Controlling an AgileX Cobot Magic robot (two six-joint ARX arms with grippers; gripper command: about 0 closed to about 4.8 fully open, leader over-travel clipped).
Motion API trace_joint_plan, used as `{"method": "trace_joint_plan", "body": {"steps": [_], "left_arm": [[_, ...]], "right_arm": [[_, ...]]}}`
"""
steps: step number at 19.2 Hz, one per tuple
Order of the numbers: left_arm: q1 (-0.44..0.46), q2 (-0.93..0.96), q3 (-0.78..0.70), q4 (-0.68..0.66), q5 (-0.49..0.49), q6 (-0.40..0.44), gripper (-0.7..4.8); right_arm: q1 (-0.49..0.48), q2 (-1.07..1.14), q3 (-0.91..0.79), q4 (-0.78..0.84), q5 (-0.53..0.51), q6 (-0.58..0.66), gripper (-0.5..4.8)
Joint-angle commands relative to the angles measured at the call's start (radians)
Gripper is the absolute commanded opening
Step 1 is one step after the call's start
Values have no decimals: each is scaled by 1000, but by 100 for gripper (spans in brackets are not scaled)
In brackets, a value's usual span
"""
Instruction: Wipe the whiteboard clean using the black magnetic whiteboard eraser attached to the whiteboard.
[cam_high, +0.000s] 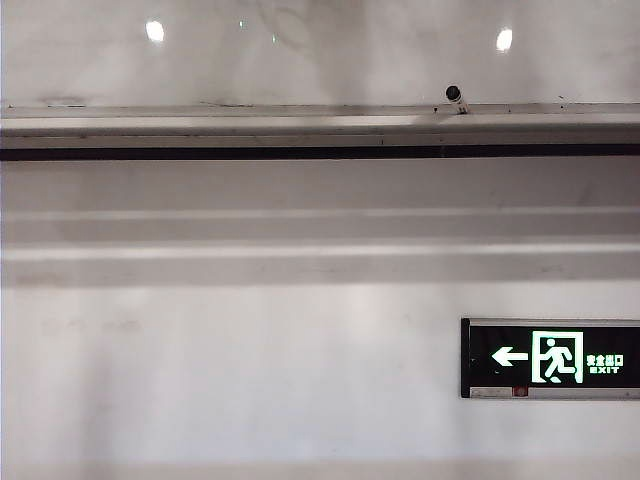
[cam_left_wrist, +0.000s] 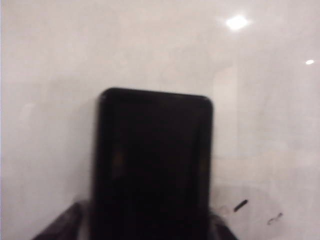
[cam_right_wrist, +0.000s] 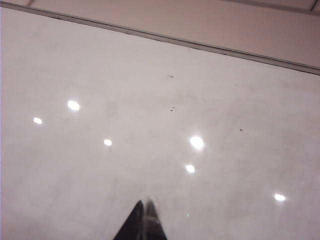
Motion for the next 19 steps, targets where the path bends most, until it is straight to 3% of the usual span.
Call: {"method": "trace_joint_plan", "body": {"steps": [1, 2, 5, 9, 19], "left_arm": [[3, 0, 8, 13, -13, -4, 203], [-5, 10, 8, 16, 7, -5, 168], [-10, 29, 8, 10, 66, -3, 146], [-29, 42, 8, -26, 168, 0, 147], [-33, 53, 8, -164, 275, 5, 146]], "right_arm": [[2, -4, 3, 6, -8, 5, -1], [2, -4, 3, 6, -21, 7, -1], [2, -5, 3, 2, -23, 9, -1], [2, -6, 3, -5, -25, 9, -1], [2, -10, 3, -24, -24, 9, -1]]}}
